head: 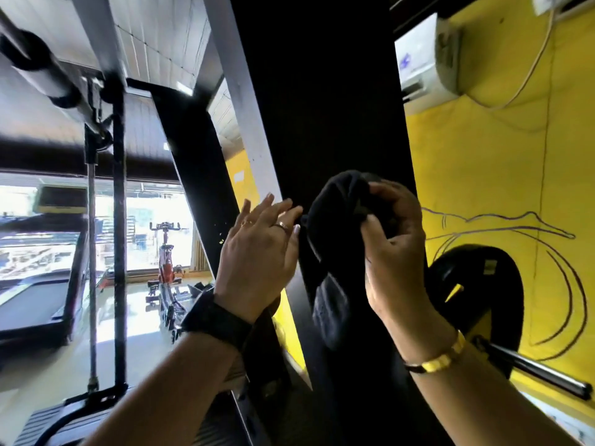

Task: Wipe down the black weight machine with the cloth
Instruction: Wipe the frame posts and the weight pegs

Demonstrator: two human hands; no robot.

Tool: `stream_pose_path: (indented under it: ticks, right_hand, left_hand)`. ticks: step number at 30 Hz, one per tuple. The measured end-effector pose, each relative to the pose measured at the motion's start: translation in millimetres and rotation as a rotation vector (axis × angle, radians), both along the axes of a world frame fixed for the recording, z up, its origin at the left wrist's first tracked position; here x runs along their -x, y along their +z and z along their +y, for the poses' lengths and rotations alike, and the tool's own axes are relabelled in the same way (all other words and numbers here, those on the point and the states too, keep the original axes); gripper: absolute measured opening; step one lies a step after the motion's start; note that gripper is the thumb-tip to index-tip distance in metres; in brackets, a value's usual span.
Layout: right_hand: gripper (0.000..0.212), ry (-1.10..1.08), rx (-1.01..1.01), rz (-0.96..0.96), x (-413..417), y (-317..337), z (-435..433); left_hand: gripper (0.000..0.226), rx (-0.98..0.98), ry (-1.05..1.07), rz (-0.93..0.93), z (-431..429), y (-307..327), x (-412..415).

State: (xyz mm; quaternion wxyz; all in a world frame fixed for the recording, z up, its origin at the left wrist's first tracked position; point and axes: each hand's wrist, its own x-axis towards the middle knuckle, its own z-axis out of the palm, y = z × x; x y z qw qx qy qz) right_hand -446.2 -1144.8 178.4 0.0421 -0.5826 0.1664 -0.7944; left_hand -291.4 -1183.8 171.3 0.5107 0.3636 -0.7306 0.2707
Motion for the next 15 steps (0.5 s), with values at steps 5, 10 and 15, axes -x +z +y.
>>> stream_pose_path:
  ticks: [5,10,15]
  right_hand:
    - [0.038,-0.420,0.272,0.312,-29.8,52.4,-21.4]
    - [0.052,-0.636,0.409,0.580,-53.2,110.3,-42.1]
    - [0.074,-0.830,0.486,0.752,-84.4,176.5,-44.8]
  left_hand:
    - [0.047,0.111,0.044,0.048,-22.6,54.7,-34.4]
    - [0.046,0.197,0.055,0.054,-50.6,101.4,-72.1]
    - [0.036,0.222,0.013,0.065,-81.5,139.1,-98.9]
